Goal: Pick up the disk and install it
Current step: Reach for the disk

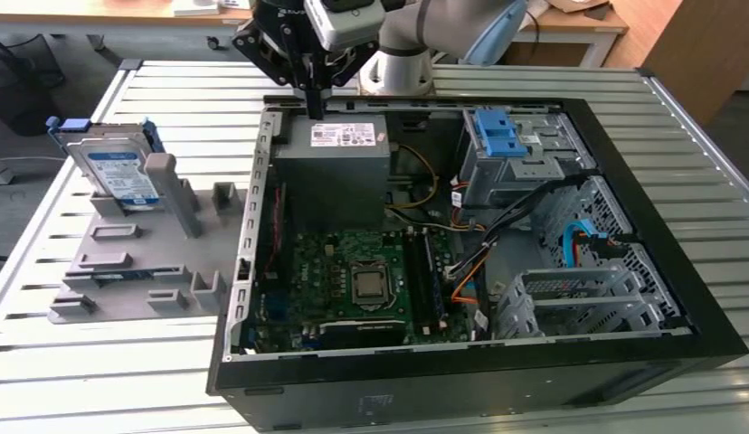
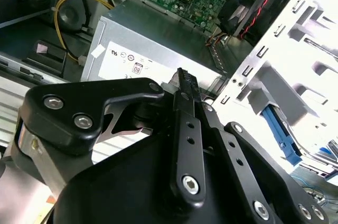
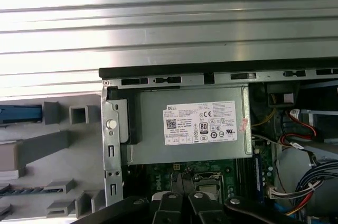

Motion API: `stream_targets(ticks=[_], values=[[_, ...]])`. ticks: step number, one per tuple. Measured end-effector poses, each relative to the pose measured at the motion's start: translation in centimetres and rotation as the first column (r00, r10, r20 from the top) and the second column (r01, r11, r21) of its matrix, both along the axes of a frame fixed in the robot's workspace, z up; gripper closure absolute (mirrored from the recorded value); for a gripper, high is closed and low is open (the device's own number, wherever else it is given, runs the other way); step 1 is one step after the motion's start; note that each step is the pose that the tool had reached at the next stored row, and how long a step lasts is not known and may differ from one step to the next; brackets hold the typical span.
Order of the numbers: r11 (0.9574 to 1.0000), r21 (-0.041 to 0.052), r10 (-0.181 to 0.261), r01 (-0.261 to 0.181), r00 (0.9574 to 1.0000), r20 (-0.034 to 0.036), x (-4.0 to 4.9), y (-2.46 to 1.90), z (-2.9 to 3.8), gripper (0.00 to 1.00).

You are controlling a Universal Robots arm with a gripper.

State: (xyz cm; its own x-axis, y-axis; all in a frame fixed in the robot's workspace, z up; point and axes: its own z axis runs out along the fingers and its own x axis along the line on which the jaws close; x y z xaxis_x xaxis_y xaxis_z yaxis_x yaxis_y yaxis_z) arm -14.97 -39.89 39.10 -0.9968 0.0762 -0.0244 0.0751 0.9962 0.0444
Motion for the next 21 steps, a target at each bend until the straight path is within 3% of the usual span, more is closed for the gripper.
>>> stream_targets(ticks=[21], values=[[1.0, 0.0001, 0.0, 0.0, 1.0, -0.0001, -2.01, 0.0, -0.18, 0.89]])
